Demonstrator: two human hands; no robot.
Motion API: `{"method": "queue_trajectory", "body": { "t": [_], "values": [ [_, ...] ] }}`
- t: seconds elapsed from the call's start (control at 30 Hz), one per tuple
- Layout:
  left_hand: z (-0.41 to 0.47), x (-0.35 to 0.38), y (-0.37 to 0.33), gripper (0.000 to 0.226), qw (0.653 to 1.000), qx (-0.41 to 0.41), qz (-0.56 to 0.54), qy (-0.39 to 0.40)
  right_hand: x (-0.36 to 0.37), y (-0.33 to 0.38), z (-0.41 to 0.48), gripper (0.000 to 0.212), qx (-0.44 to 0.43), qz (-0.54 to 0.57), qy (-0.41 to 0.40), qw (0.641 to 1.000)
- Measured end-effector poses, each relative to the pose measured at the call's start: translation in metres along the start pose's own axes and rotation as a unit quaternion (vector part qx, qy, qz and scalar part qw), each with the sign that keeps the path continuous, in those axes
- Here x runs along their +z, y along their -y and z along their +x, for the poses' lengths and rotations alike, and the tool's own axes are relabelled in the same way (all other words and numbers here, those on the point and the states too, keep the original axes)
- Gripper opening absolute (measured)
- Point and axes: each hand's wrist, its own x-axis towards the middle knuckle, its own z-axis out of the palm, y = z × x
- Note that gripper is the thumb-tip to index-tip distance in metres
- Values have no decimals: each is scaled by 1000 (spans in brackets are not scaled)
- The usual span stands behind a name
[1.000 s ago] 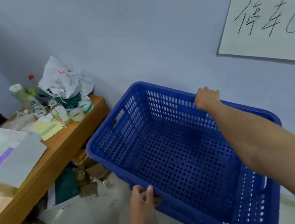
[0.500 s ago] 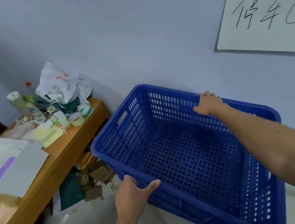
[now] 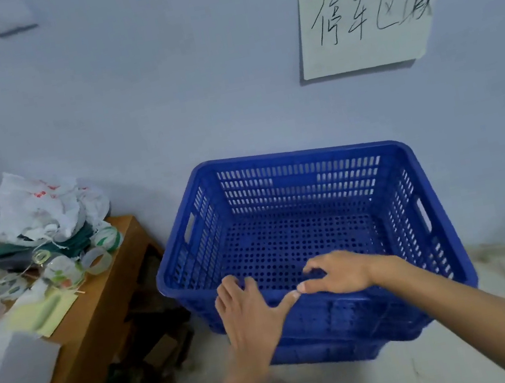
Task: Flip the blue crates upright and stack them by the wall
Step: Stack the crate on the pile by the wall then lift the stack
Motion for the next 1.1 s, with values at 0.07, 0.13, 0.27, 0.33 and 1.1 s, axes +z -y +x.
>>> {"method": "queue_trajectory", "body": {
  "t": [0.07, 0.13, 0.27, 0.33, 1.1],
  "values": [
    [10, 5, 12, 99, 997, 58, 9, 43, 29, 6, -19, 70, 8, -35, -31, 999],
    [23, 7, 28, 101, 986, 142, 23, 85, 56, 5, -30, 50, 40, -116, -109, 986],
    [48, 12, 61, 73, 949, 283, 33, 133, 87, -7, -42, 40, 91, -223, -244, 939],
    [60, 11, 69, 54, 937, 313, 22, 155, 93, -14, -45, 41, 111, -226, -259, 932],
    [94, 22, 45, 35, 935, 279, 170, 138, 41, -48, -24, 37, 119, -309, -236, 914]
  ]
}}
